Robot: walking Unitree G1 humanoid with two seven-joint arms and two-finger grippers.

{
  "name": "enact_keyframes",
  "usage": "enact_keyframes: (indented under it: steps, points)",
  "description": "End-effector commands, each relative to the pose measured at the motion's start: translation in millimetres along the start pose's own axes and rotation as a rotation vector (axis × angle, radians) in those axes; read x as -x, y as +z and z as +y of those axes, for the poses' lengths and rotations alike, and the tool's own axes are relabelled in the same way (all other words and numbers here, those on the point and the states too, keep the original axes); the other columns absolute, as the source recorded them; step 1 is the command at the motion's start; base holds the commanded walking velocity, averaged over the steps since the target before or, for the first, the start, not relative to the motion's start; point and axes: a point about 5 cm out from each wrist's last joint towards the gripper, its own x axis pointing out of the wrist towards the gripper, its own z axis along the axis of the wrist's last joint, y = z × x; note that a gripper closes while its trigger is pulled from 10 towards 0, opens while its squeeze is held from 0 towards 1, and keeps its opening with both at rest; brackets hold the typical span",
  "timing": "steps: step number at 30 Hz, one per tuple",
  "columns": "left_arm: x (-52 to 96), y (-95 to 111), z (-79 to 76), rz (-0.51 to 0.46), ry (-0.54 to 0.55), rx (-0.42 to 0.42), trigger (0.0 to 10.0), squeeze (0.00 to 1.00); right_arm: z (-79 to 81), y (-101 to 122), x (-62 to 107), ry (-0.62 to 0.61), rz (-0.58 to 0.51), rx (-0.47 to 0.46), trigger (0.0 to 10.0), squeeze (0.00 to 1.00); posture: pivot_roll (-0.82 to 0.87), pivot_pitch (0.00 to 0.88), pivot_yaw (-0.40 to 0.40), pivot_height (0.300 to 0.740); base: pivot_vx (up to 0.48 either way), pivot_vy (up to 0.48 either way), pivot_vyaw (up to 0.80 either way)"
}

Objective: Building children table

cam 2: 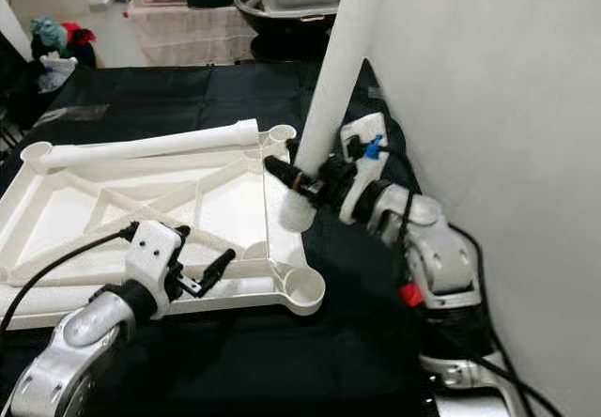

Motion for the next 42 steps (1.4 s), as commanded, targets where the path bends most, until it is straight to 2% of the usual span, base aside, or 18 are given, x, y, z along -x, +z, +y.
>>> enact_keyframes:
  steps: [1,2,15,17,26,34,38,42]
  points:
    - [-1.4,-6.9,1.8,0.029,0.031,-0.002,10.0,0.00,5.8,2.6,-2.9,0.008,-0.017,0.026,10.0,0.00,-0.07,0.015,0.002,0.740,0.000,0.000,0.00]
    - [-3.3,-8.2,1.7,0.032,0.042,0.002,10.0,0.00,10.9,1.9,-6.4,0.018,-0.016,0.029,10.0,0.00,-0.07,0.016,0.002,0.740,0.000,0.000,0.00]
    - [-3.1,-9.1,-0.6,0.036,0.059,0.000,10.0,0.00,18.1,2.2,-9.6,0.034,0.003,0.045,10.0,0.00,-0.08,0.046,-0.022,0.740,0.000,0.000,0.00]
    - [-1.9,-7.6,-2.4,0.033,0.064,0.004,10.0,0.00,15.7,0.7,-10.6,-0.007,0.018,0.039,10.0,0.00,-0.08,0.059,-0.028,0.740,-0.247,0.000,0.00]
    - [-1.6,-5.3,-2.6,0.030,0.065,0.005,10.0,0.00,25.5,-6.6,-15.2,-0.005,0.040,0.043,10.0,0.00,-0.08,0.071,-0.020,0.740,-0.281,0.000,0.00]
    - [-3.5,-4.4,-3.3,0.027,0.059,0.002,10.0,0.00,25.9,-9.7,-13.6,-0.022,0.054,0.053,10.0,0.00,-0.09,0.067,-0.011,0.740,-0.290,0.000,0.00]
    - [-5.5,-2.4,-1.6,0.021,0.065,-0.025,10.0,0.00,23.1,-12.1,-12.0,-0.057,0.067,0.079,10.0,0.00,-0.09,0.064,-0.009,0.740,0.000,0.000,0.00]
    - [-6.1,-2.2,1.4,0.010,0.067,0.001,10.0,0.00,17.7,-14.2,-10.5,-0.103,0.077,0.055,10.0,0.00,-0.09,0.062,-0.007,0.740,0.000,0.000,0.80]
